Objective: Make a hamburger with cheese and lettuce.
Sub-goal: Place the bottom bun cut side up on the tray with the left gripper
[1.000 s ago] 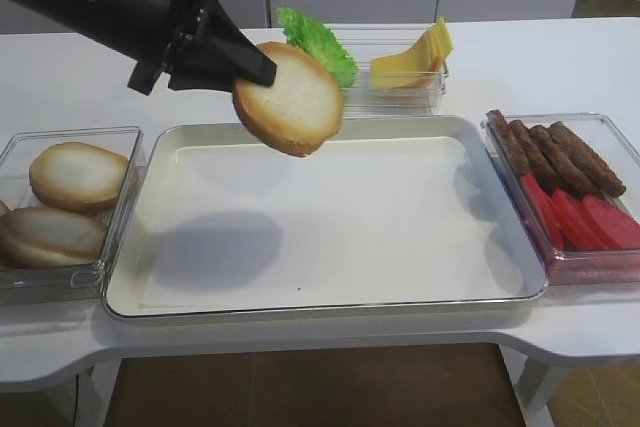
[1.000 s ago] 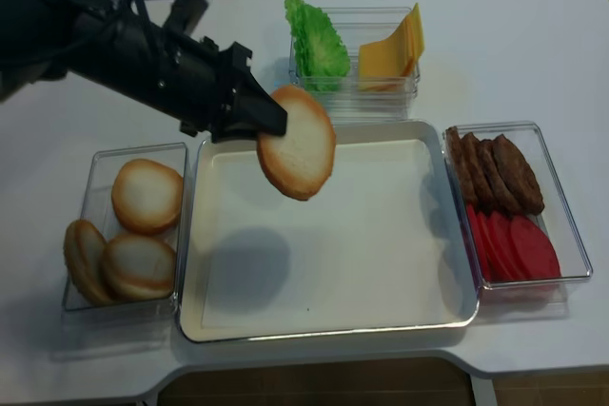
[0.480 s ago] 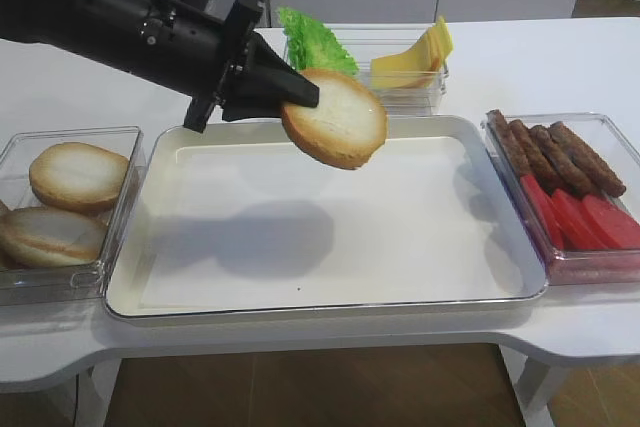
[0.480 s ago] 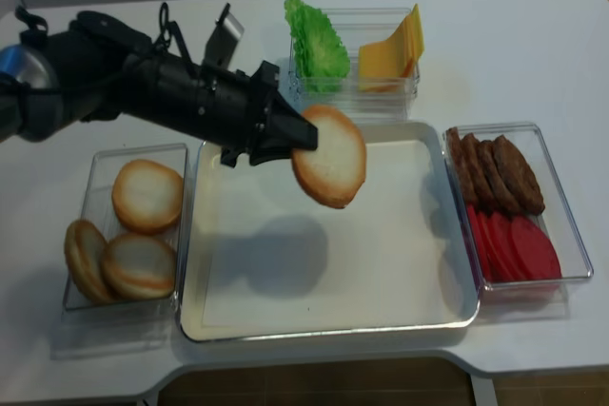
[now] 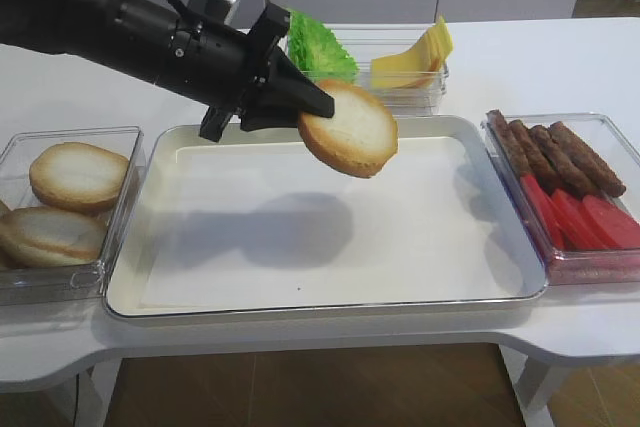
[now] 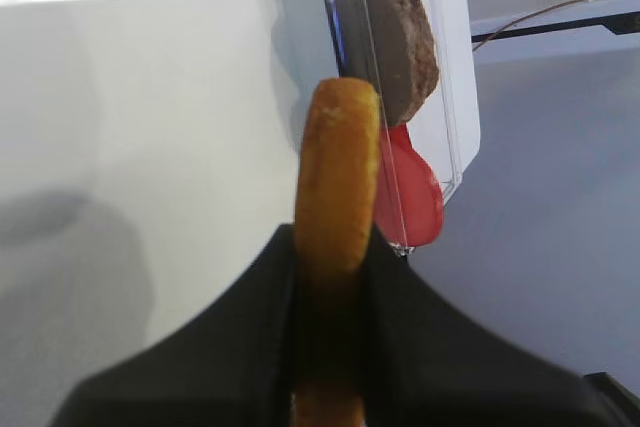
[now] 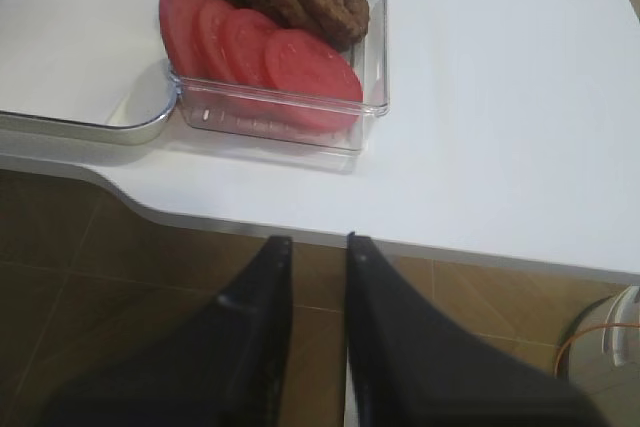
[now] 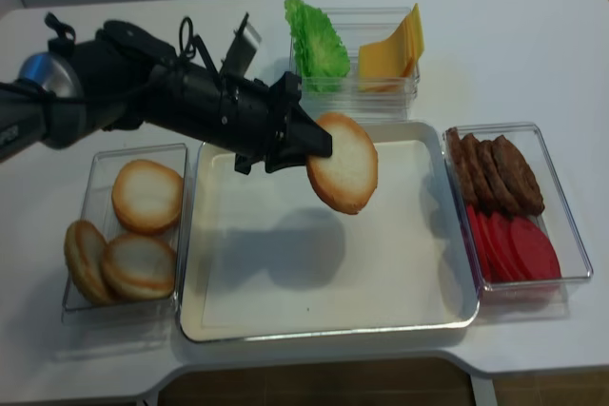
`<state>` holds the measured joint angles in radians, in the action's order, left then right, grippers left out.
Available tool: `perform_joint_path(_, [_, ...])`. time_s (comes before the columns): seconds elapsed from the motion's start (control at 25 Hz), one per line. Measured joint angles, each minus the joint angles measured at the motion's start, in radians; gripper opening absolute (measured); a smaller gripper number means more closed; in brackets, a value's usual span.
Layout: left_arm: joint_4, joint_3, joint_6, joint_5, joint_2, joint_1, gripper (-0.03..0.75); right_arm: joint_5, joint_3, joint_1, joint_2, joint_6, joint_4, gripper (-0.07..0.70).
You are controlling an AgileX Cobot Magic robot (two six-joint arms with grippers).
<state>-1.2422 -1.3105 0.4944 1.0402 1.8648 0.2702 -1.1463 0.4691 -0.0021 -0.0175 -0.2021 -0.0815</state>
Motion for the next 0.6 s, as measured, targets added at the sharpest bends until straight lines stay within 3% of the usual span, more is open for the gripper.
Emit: perform_joint_path(0.6, [0.011, 0.000, -0.032, -0.015, 0.087, 0.000, 0.103, 0.000, 0.000, 0.000, 0.000, 0.000, 0.000, 0.143])
